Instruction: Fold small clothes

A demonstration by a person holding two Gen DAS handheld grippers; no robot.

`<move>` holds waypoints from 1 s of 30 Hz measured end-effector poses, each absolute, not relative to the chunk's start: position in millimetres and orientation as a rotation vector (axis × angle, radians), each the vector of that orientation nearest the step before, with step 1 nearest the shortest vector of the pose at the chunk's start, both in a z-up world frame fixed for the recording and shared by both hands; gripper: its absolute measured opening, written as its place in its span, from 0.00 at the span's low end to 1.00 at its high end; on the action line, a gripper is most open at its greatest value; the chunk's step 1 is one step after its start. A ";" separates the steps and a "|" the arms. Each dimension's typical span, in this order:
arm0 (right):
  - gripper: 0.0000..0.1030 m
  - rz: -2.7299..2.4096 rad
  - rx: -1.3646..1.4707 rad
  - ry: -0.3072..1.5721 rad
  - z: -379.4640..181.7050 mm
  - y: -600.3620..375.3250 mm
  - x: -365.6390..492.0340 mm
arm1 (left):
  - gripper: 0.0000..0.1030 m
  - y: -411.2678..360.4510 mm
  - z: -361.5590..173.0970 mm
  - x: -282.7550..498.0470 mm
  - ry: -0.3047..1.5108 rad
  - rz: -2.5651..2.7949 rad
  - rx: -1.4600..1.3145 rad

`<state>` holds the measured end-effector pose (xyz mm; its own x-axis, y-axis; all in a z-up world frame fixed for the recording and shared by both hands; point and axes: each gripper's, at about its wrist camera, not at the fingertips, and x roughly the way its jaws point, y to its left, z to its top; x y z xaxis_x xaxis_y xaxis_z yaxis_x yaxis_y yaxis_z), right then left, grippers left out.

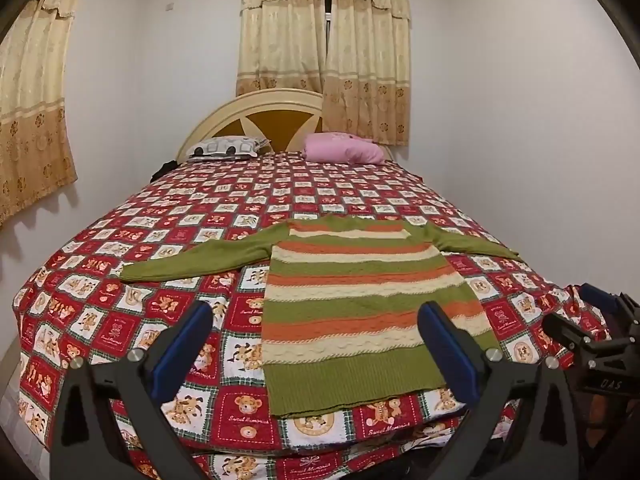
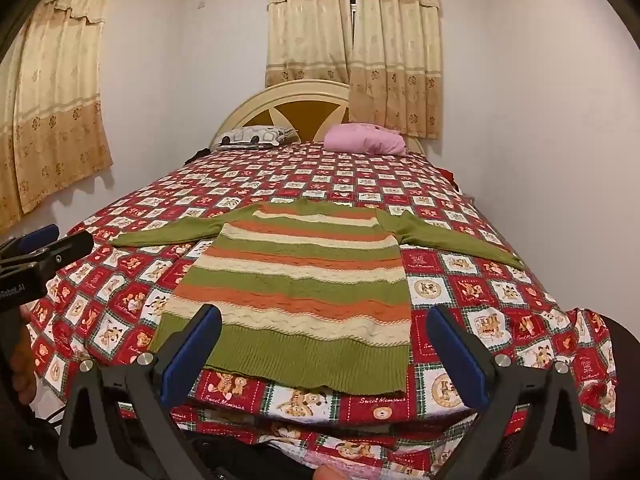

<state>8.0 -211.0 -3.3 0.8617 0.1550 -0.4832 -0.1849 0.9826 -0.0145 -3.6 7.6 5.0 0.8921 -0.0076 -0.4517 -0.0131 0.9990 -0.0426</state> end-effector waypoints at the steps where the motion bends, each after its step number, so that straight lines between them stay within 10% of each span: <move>1: 0.99 0.180 -0.061 0.503 -3.3 -211.1 8.1 | 1.00 8.1 5.3 -3.6 0.470 0.007 -0.044; 30: 0.99 0.162 -0.052 0.537 -13.1 -214.1 14.5 | 1.00 9.6 2.2 -2.7 0.474 0.009 -0.041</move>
